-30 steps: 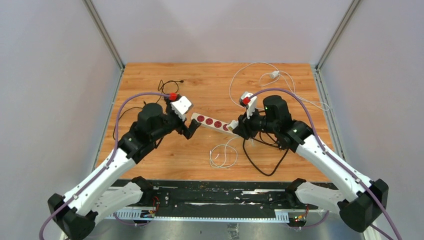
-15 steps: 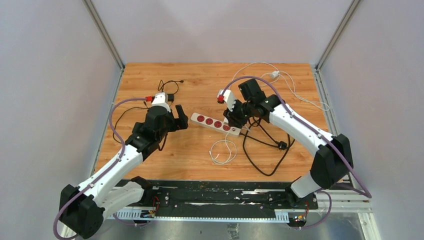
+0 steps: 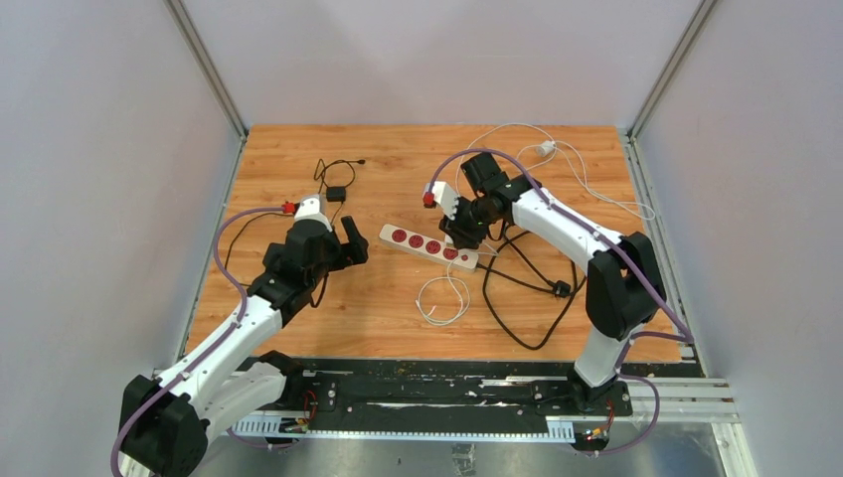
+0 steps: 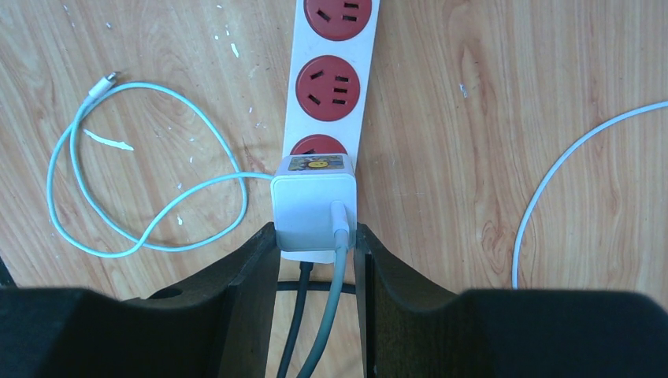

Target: Insert the plug

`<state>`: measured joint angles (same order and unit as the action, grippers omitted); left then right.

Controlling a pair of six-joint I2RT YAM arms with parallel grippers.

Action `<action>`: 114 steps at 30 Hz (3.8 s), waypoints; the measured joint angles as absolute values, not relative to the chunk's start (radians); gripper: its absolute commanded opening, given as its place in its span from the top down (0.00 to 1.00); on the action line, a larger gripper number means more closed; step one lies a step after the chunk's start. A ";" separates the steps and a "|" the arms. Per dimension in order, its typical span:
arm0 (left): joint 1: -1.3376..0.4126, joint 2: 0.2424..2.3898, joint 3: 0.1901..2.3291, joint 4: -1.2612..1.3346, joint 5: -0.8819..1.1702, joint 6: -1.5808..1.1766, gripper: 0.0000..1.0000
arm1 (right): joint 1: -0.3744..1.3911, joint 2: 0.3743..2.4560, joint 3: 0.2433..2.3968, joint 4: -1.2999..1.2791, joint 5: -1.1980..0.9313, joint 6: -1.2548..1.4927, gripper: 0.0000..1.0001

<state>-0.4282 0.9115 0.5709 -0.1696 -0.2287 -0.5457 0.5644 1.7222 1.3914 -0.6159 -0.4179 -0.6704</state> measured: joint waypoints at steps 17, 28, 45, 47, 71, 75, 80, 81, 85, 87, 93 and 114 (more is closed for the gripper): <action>-0.427 0.925 0.570 -0.153 -0.217 -0.507 0.00 | 0.536 1.811 1.430 -0.655 -0.449 -0.725 1.00; -0.427 0.925 0.570 -0.151 -0.209 -0.500 0.00 | 0.533 1.855 1.445 -0.654 -0.464 -0.727 1.00; -0.427 0.925 0.570 -0.151 -0.203 -0.496 0.00 | 0.515 1.876 1.465 -0.660 -0.472 -0.722 1.00; -0.427 0.925 0.570 -0.151 -0.203 -0.496 0.00 | 0.515 1.877 1.465 -0.661 -0.472 -0.720 1.00; -0.427 0.925 0.570 -0.151 -0.203 -0.487 0.00 | 0.517 1.906 1.477 -0.657 -0.444 -0.598 1.00; -0.427 0.925 0.570 -0.152 -0.204 -0.485 0.00 | 0.523 1.921 1.476 -0.654 -0.442 -0.588 1.00; -0.427 0.925 0.569 -0.151 -0.204 -0.483 0.00 | 0.528 1.920 1.476 -0.653 -0.431 -0.575 1.00; -0.427 0.925 0.569 -0.151 -0.204 -0.483 0.00 | 0.528 1.920 1.476 -0.653 -0.423 -0.570 1.00; -0.427 0.924 0.566 -0.151 -0.204 -0.482 0.00 | 0.542 1.910 1.460 -0.636 -0.385 -0.536 1.00; -0.427 0.920 0.563 -0.152 -0.207 -0.482 0.00 | 0.561 1.893 1.436 -0.612 -0.345 -0.519 1.00; -0.427 0.913 0.562 -0.152 -0.216 -0.482 0.00 | 0.623 1.881 1.422 -0.594 -0.213 -0.474 1.00; -0.482 0.975 0.421 0.115 0.265 -0.584 0.03 | 0.663 1.916 1.484 -0.654 -0.094 -0.306 1.00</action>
<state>-0.4820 0.9752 0.4206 0.1146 0.2649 -0.5842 0.6628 1.9163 1.4837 -0.6544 -0.0940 -0.3058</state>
